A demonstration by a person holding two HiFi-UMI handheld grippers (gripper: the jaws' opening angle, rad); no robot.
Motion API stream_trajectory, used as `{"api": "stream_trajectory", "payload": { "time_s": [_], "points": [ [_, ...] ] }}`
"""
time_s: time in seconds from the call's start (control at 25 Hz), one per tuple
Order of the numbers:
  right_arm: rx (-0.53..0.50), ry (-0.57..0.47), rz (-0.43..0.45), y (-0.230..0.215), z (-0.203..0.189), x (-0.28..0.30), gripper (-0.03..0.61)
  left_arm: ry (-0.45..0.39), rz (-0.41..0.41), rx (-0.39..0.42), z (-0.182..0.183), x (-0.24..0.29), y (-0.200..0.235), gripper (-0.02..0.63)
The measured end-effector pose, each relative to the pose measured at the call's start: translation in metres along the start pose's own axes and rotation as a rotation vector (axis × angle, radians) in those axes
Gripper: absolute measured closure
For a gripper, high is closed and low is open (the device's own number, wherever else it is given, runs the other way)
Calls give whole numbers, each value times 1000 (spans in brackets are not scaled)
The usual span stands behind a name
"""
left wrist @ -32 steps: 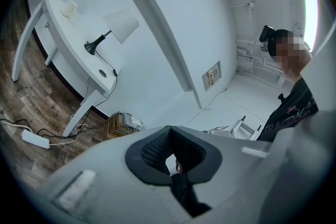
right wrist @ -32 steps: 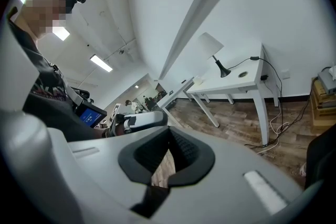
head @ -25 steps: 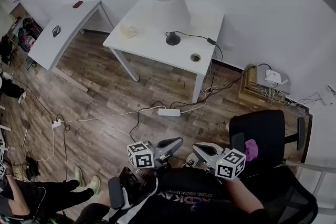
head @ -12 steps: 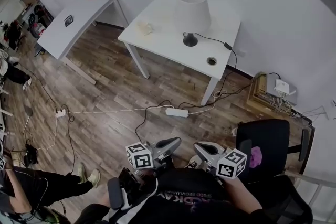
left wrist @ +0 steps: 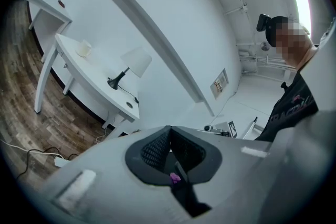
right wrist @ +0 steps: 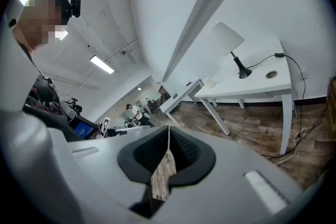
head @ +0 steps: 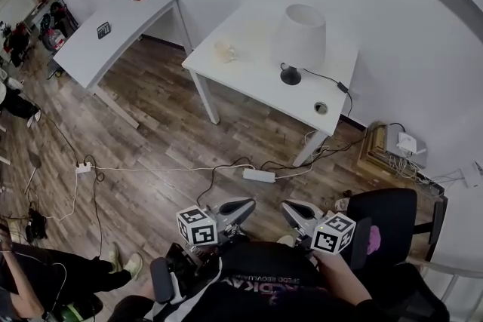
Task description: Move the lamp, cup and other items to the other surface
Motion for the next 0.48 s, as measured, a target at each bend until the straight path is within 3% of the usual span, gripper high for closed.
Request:
{"api": "stream_trajectory", "payload": {
  "time_s": [0.48],
  "points": [
    [-69,38,49,13,2,137,549,-91,103,14,69,-85,66,615]
  ]
}}
Point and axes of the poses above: the fingertips, and each gripper's own axes: x forward along the fingers, y to its left, z out of its top, the point moved 9 cm from there along -x, backward along the fingers, and after that the axes turned 14 degrees about -y, right-handed, at the moved point
